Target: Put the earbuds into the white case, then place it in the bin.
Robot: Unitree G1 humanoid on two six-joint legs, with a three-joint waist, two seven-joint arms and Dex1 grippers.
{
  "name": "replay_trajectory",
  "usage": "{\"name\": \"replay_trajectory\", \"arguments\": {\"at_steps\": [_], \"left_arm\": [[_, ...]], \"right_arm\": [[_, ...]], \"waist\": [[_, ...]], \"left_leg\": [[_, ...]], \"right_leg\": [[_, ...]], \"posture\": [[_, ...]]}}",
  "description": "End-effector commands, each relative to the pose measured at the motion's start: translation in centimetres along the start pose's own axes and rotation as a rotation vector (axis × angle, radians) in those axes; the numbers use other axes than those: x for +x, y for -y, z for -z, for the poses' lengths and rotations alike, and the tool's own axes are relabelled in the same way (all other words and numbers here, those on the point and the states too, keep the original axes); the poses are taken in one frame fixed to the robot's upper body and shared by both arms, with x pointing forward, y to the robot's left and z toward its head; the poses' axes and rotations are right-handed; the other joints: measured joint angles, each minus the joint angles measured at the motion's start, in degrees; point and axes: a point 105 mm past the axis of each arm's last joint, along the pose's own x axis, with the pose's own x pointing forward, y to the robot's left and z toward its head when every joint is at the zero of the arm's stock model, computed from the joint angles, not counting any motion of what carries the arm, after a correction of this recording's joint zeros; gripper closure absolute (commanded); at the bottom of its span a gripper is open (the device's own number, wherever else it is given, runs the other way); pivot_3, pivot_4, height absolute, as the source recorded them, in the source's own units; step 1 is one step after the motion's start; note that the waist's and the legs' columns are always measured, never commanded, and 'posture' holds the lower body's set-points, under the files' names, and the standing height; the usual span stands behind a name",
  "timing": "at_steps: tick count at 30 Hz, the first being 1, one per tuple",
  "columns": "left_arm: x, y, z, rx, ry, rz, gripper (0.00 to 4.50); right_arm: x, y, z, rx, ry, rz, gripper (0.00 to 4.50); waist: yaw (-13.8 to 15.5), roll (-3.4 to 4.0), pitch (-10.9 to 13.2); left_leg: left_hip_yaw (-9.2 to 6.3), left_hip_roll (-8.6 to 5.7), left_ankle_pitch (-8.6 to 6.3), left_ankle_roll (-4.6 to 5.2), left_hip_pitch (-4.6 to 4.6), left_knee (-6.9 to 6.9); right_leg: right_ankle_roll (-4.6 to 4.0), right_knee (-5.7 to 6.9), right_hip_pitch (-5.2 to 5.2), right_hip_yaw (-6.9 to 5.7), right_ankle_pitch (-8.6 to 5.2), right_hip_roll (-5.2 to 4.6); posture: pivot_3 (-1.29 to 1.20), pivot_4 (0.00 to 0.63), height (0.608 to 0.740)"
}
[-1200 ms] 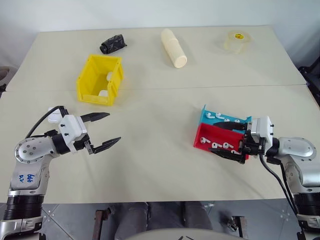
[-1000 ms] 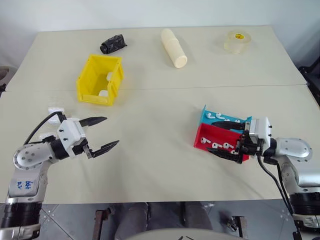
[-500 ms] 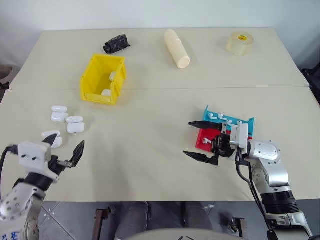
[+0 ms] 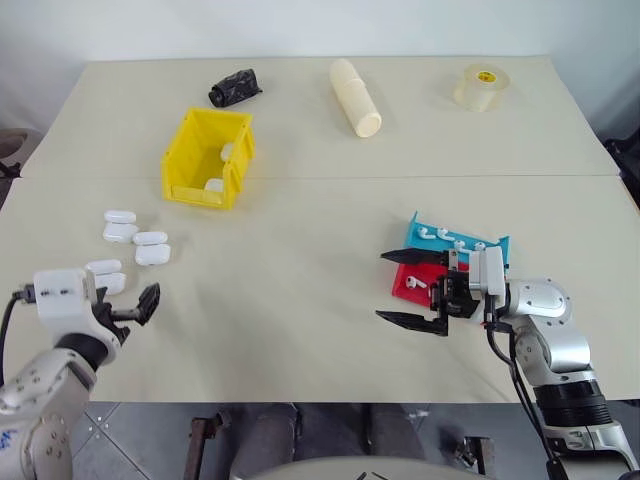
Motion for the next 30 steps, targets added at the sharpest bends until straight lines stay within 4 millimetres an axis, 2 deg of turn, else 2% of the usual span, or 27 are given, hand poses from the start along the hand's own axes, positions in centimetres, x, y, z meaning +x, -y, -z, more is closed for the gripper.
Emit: {"name": "replay_trajectory", "arguments": {"at_steps": [1,4,10,23,30], "left_arm": [[-0.7,-2.1,0.2,0.011,-0.161,-0.104,0.01],[-1.0,-2.9,0.1,0.031,-0.299,-0.101,0.01],[-0.6,-5.1,-0.9,0.095,-0.390,-0.151,0.01],[2.4,-5.6,-2.0,0.040,-0.485,-0.102,0.01],[3.0,-5.9,-2.0,0.033,-0.502,-0.106,0.01]], "right_arm": [[-0.2,0.2,-1.1,-0.029,0.012,0.000,0.00],[-0.2,0.3,-1.2,-0.027,0.010,0.003,0.00],[0.1,0.1,-1.2,-0.025,0.016,0.010,0.00],[1.1,-0.3,-1.4,-0.028,0.042,0.016,0.00],[1.1,-0.3,-1.5,-0.033,0.044,0.038,0.00]], "waist": [[-0.43,0.00,0.00],[-0.53,-0.06,0.01],[-0.50,-0.05,0.01],[-0.63,-0.05,0.01],[-0.60,-0.05,0.01]], "left_leg": [[0.00,0.01,0.00,0.00,-0.01,-0.02],[-0.03,0.03,-0.01,-0.02,-0.02,-0.01],[-0.05,0.07,-0.04,-0.08,0.02,-0.04],[-0.05,0.07,-0.05,-0.10,0.01,-0.05],[-0.05,0.05,-0.05,-0.10,0.00,-0.06]], "right_leg": [[0.00,0.06,-0.01,0.00,0.00,0.02],[-0.07,0.12,-0.06,-0.02,-0.04,0.06],[-0.14,0.10,-0.09,0.02,-0.07,0.07],[-0.14,0.14,-0.11,-0.01,-0.07,0.06],[-0.14,0.18,-0.13,-0.01,-0.07,0.05]], "posture": [[0.00,0.150,0.740],[0.00,0.150,0.740],[0.00,0.150,0.740],[0.00,0.150,0.740],[0.00,0.150,0.740]]}}
